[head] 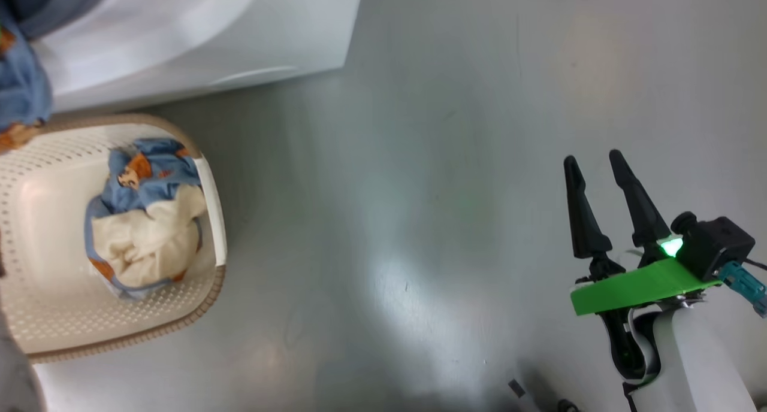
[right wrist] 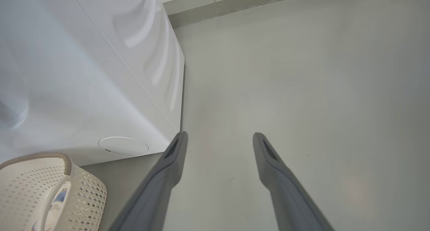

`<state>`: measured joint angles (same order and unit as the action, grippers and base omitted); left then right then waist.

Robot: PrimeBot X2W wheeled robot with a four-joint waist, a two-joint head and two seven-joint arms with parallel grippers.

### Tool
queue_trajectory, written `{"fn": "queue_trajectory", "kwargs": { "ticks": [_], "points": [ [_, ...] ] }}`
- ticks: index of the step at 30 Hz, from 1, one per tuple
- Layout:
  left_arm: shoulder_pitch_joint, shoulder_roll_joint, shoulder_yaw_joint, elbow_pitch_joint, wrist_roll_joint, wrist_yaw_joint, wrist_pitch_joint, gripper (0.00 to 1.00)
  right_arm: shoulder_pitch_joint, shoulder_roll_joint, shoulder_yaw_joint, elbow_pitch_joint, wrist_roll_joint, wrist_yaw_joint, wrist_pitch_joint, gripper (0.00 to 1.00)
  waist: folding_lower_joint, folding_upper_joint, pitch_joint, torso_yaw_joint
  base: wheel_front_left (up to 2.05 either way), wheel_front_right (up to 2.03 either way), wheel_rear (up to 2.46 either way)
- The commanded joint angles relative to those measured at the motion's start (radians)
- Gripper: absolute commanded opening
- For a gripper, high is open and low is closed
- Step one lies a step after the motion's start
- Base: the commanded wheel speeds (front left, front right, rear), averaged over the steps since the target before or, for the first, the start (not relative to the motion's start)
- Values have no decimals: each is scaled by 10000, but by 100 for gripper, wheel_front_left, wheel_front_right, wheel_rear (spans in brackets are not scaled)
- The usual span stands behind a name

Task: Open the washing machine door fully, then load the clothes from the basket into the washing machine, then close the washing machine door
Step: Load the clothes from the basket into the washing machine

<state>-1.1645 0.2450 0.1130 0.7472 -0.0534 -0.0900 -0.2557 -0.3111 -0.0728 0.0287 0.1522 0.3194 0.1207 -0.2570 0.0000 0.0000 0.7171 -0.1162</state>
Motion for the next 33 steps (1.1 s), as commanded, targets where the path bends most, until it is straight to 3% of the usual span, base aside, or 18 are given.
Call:
{"fn": "queue_trajectory", "kwargs": {
  "ticks": [1, 8, 22, 27, 33],
  "points": [
    [-289, 660, 81, -86, 108, -31, -61, 0, 85, 46, 294, -259, 79, 100, -48, 100, 0, 0, 374, -76, 0, 0, 0],
    [-1486, 1156, -104, 857, -61, -220, 135, 0, -65, 123, 450, -219, 137, 100, -48, 100, 0, 0, 774, -143, 0, 0, 0],
    [-2445, 1501, -539, 1827, -442, -363, 633, 0, -272, 202, 679, -90, 230, 100, -48, 100, 0, 0, 983, -160, 0, 0, 0],
    [-2772, 1704, -759, 1469, -406, -378, 153, 0, -357, 211, 772, -73, 280, 100, -48, 100, 0, 0, 1121, -220, 0, 0, 0],
    [-2850, 2165, -1018, -218, 68, -161, -52, 0, -490, 219, 877, -30, 407, 100, -48, 100, 0, 0, 1305, -359, 0, 0, 0]
  ]
}}
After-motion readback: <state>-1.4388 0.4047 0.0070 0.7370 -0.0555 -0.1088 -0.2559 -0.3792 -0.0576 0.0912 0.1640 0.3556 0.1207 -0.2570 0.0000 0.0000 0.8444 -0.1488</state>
